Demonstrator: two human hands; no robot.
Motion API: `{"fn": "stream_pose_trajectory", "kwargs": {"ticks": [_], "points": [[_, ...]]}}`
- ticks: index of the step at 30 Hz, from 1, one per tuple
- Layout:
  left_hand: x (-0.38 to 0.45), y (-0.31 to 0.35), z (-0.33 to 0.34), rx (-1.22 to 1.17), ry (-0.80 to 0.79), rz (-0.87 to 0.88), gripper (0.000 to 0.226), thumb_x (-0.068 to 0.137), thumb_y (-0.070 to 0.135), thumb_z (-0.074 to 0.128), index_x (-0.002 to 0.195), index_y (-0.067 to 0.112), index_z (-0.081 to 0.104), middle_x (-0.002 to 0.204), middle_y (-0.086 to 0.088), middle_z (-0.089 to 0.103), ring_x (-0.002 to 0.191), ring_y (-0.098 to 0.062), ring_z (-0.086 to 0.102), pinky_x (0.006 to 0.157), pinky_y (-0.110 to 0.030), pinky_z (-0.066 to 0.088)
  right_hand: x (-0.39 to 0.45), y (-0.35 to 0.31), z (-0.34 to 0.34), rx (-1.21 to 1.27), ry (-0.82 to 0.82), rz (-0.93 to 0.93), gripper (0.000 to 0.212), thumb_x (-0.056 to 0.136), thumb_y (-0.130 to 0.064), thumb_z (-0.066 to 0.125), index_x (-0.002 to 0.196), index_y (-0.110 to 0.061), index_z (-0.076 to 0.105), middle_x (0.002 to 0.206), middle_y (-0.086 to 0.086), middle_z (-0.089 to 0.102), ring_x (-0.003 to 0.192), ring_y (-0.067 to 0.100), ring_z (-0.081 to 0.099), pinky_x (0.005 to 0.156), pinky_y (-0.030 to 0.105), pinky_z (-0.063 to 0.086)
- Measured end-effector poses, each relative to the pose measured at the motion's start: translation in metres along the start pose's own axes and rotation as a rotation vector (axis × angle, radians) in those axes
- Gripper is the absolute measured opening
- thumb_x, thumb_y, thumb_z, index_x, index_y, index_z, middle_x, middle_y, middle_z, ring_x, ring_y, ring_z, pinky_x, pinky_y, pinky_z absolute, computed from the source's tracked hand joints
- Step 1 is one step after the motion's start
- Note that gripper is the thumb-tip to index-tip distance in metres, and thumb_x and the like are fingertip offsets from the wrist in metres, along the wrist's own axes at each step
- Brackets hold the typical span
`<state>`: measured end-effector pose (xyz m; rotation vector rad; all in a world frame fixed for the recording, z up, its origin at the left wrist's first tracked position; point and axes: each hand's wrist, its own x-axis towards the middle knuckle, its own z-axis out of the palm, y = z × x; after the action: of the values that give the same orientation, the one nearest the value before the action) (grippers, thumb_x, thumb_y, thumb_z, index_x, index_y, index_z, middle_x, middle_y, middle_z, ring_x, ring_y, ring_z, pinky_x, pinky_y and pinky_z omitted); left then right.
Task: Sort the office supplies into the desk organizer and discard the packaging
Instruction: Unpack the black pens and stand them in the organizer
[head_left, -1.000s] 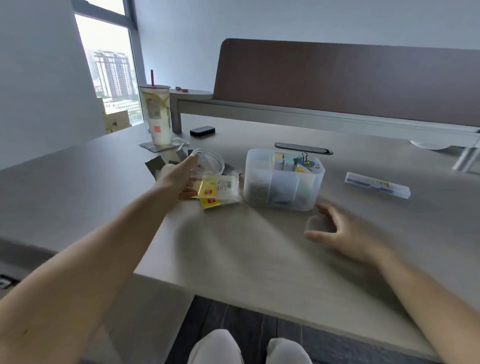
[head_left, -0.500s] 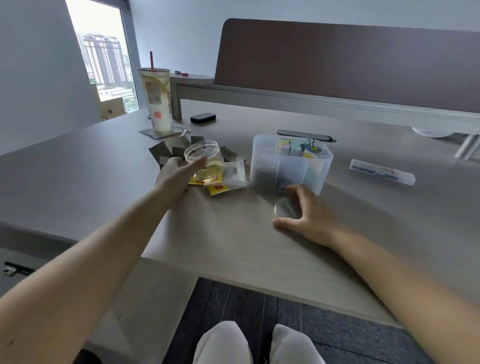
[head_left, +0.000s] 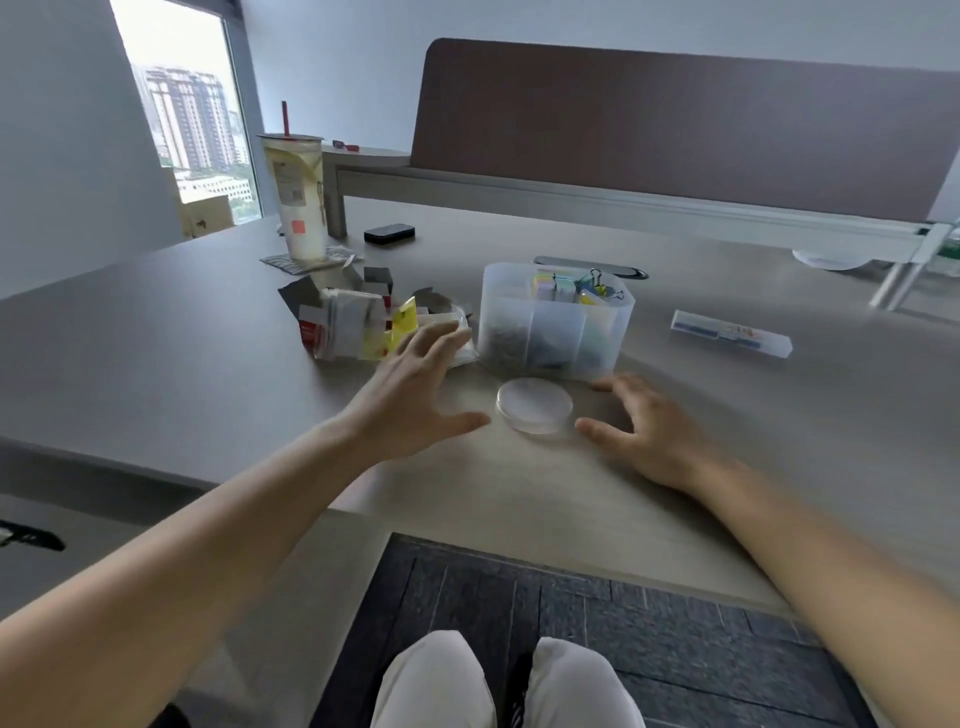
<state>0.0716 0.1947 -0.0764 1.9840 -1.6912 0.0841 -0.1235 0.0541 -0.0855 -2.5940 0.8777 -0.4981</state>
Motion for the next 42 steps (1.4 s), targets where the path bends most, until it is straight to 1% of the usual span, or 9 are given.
{"fn": "stream_pose_trajectory", "kwargs": {"ticks": [8, 12, 16, 20, 26, 29, 34, 39, 42], "points": [[0.047, 0.064, 0.044, 0.13, -0.24, 0.287, 0.079, 0.074, 0.055, 0.058, 0.139, 0.025, 0.026, 0.15, 0.004, 0.022, 0.14, -0.013, 0.012, 0.113, -0.027, 0.011, -0.013, 0.067, -0.036, -0.081, 0.16, 0.26, 0.045, 0.089, -0.027, 0.051, 0.127, -0.006, 0.044, 0.134, 0.015, 0.043, 0.126, 0.028, 0.038, 0.102, 0.03, 0.028], [0.067, 0.062, 0.059, 0.197, -0.352, 0.286, 0.069, 0.079, 0.057, 0.049, 0.138, 0.026, 0.028, 0.15, 0.005, 0.023, 0.14, -0.015, 0.013, 0.114, -0.031, 0.014, 0.005, 0.099, -0.041, -0.103, 0.184, 0.339, 0.051, 0.089, -0.029, 0.05, 0.133, -0.008, 0.037, 0.142, 0.014, 0.035, 0.132, 0.029, 0.031, 0.107, 0.033, 0.025], [0.078, 0.048, 0.056, 0.174, -0.325, 0.291, 0.076, 0.071, 0.069, 0.045, 0.133, 0.025, 0.038, 0.141, 0.005, 0.039, 0.131, -0.014, 0.03, 0.108, -0.027, 0.024, 0.037, 0.121, -0.041, -0.149, 0.173, 0.373, 0.058, 0.088, -0.033, 0.05, 0.137, -0.011, 0.03, 0.15, 0.011, 0.021, 0.138, 0.027, 0.02, 0.111, 0.038, 0.021], [0.081, 0.04, 0.059, 0.128, -0.294, 0.341, 0.082, 0.062, 0.072, 0.032, 0.125, 0.023, 0.048, 0.128, 0.004, 0.052, 0.121, -0.016, 0.043, 0.102, -0.027, 0.032, 0.069, 0.145, -0.038, -0.186, 0.223, 0.39, 0.059, 0.085, -0.035, 0.053, 0.135, -0.009, 0.032, 0.146, 0.015, 0.027, 0.136, 0.029, 0.024, 0.11, 0.041, 0.024], [0.084, 0.033, 0.061, 0.071, -0.255, 0.37, 0.081, 0.06, 0.071, 0.039, 0.125, 0.024, 0.048, 0.124, 0.005, 0.055, 0.117, -0.012, 0.044, 0.095, -0.018, 0.026, 0.096, 0.174, -0.045, -0.315, 0.173, 0.501, 0.07, 0.086, -0.046, 0.046, 0.141, -0.013, 0.018, 0.153, 0.011, 0.014, 0.142, 0.025, 0.007, 0.116, 0.045, 0.007], [0.084, 0.032, 0.061, 0.067, -0.242, 0.386, 0.081, 0.06, 0.071, 0.041, 0.125, 0.023, 0.048, 0.121, 0.003, 0.056, 0.114, -0.013, 0.044, 0.092, -0.018, 0.026, 0.098, 0.175, -0.048, -0.358, 0.139, 0.564, 0.071, 0.086, -0.051, 0.042, 0.141, -0.013, 0.018, 0.151, 0.011, 0.021, 0.141, 0.026, 0.01, 0.114, 0.048, 0.0], [0.082, 0.033, 0.059, 0.095, -0.23, 0.39, 0.083, 0.059, 0.071, 0.037, 0.126, 0.023, 0.047, 0.121, 0.002, 0.056, 0.115, -0.015, 0.045, 0.09, -0.018, 0.029, 0.083, 0.157, -0.05, -0.495, 0.189, 0.505, 0.056, 0.086, -0.043, 0.047, 0.13, -0.009, 0.041, 0.133, 0.024, 0.037, 0.126, 0.039, 0.03, 0.11, 0.045, 0.017], [0.078, 0.036, 0.057, 0.143, -0.22, 0.372, 0.087, 0.058, 0.075, 0.03, 0.125, 0.023, 0.047, 0.12, 0.003, 0.057, 0.115, -0.017, 0.048, 0.095, -0.027, 0.038, 0.045, 0.138, -0.052, -0.298, 0.224, 0.446, 0.036, 0.083, -0.029, 0.058, 0.11, -0.007, 0.052, 0.123, 0.021, 0.045, 0.112, 0.039, 0.046, 0.095, 0.04, 0.036], [0.072, 0.036, 0.054, 0.185, -0.219, 0.356, 0.081, 0.063, 0.075, 0.033, 0.123, 0.023, 0.049, 0.121, 0.002, 0.058, 0.116, -0.017, 0.049, 0.097, -0.029, 0.038, 0.019, 0.129, -0.053, -0.209, 0.256, 0.397, 0.024, 0.081, -0.019, 0.06, 0.102, -0.007, 0.055, 0.115, 0.021, 0.055, 0.106, 0.036, 0.052, 0.086, 0.036, 0.04]]}}
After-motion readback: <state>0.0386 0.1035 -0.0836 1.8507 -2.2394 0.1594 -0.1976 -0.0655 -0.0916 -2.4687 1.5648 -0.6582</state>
